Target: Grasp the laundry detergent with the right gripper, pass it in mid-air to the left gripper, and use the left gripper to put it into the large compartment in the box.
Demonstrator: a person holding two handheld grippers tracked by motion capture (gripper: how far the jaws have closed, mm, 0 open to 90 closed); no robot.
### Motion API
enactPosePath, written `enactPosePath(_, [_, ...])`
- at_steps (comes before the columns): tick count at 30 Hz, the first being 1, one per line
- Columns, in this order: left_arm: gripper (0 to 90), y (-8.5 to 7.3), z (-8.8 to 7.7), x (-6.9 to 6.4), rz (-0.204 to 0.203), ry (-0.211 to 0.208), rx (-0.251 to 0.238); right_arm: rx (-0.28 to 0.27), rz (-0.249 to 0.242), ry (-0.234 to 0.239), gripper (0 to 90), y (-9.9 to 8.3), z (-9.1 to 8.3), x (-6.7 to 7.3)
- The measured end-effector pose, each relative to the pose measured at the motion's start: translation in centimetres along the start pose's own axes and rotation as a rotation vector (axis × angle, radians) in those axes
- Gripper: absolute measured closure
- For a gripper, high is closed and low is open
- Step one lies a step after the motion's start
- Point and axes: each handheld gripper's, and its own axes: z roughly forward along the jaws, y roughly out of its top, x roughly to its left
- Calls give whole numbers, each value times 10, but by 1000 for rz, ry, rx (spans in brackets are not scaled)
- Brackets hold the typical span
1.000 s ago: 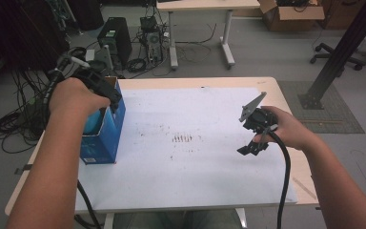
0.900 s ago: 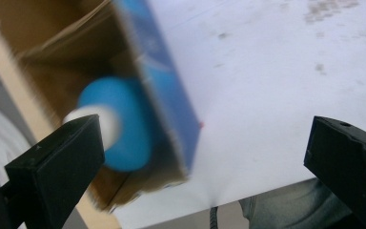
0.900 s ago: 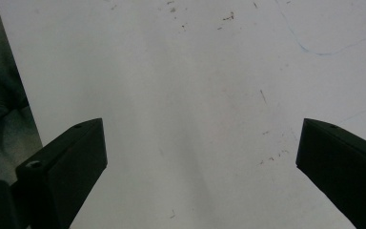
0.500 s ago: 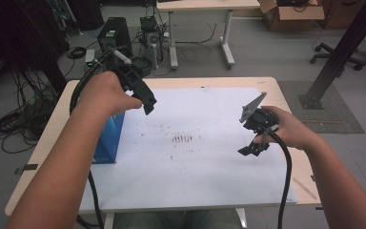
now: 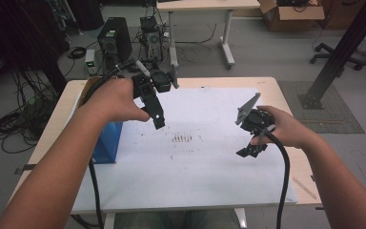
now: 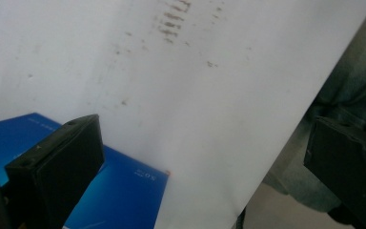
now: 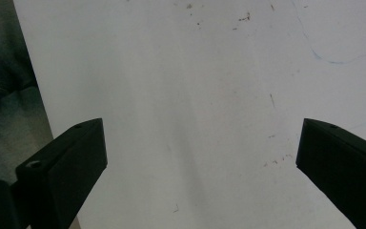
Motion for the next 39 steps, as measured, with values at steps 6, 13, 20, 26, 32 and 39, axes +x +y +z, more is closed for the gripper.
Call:
enactPosePath(6, [2,4,4,-5,93,-59,-1,17,-7,6,29,3,0,-1])
enactPosePath(13, [2,7,11,-11,187,-89,10,24,-9,8,29,6,-2,-5])
enactPosePath(20, [2,5,15,-17,278,-110,19,45,-23,13,29,10,-3,-8])
enactPosePath(26, [2,4,21,-17,305,-89,57,51,-24,13,29,13,-2,-8])
enactPosePath(32, [2,4,22,-13,295,-88,58,51,-26,14,29,15,0,-11])
enactPosePath(39, [2,2,21,-13,297,-96,52,56,-23,16,29,14,3,-11])
